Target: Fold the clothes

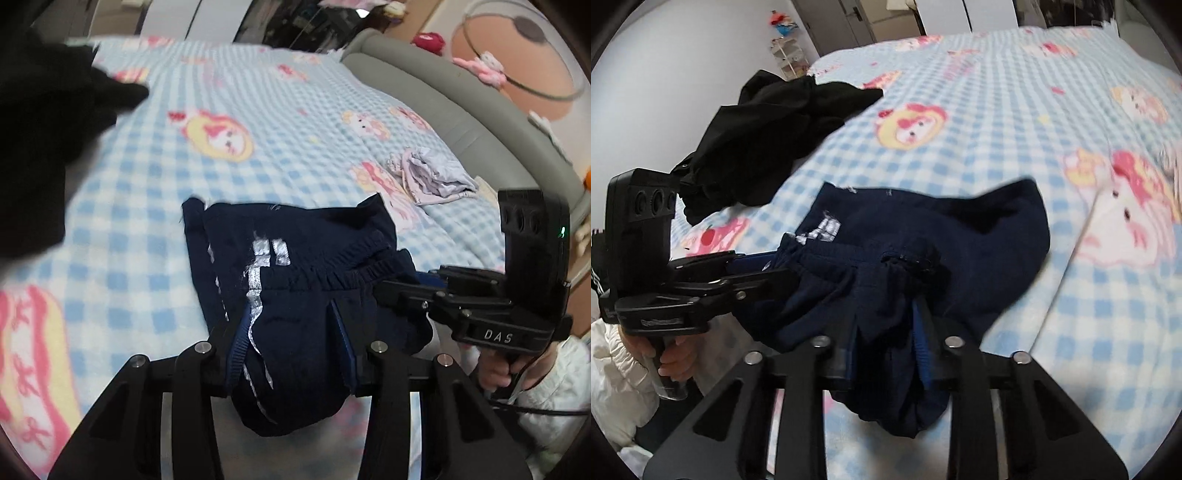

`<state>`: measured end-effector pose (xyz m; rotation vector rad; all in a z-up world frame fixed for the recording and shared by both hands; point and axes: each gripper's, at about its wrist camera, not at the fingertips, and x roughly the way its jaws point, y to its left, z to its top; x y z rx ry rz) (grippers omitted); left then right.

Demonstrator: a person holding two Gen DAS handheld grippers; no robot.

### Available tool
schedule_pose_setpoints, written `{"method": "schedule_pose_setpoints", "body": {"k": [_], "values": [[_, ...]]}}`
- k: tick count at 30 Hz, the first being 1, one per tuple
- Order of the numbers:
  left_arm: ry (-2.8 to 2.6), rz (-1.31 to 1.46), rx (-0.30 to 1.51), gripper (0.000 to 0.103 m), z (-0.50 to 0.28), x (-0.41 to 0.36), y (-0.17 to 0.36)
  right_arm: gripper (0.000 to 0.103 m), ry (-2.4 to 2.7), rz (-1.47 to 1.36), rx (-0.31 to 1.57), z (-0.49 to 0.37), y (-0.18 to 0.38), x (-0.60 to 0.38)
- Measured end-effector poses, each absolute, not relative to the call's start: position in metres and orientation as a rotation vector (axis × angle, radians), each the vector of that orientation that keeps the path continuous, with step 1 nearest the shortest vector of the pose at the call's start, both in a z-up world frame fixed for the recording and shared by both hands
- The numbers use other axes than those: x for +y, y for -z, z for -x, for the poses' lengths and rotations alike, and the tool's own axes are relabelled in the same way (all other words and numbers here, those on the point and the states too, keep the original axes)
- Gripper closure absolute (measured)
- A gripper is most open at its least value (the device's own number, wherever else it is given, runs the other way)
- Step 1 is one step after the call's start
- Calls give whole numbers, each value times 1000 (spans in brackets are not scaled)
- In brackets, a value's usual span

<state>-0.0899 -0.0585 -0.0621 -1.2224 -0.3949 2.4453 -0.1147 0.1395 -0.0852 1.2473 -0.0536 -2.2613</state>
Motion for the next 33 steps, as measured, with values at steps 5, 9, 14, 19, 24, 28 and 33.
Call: {"method": "schedule_pose_setpoints", "body": {"k": [5, 9, 14, 19, 24, 28, 33], "values": [[-2426, 1255, -350, 90, 99, -51, 60, 91, 2257, -1241, -74, 118, 86, 143], [-2467, 1132, -370, 91, 105, -59, 31, 91, 2291, -1122, -49, 119, 59, 144], [-2547, 1186, -330, 79, 137, -69, 34, 89, 2331, -1066, -46, 149, 48, 141], [-2517, 1396, -479, 46, 152, -92, 76, 69, 2350, -1345, 3, 180, 95, 138], [-2461, 1358, -732, 36, 122, -118, 81, 44, 2417, -1288, -280, 145, 93, 183], [-2402, 1355, -788, 26, 114, -112, 87, 37, 2340, -1325, -435, 129, 100, 198], [-2439, 1441, -663, 86, 131, -85, 92, 88, 2248, -1414, -345, 136, 124, 176]]}}
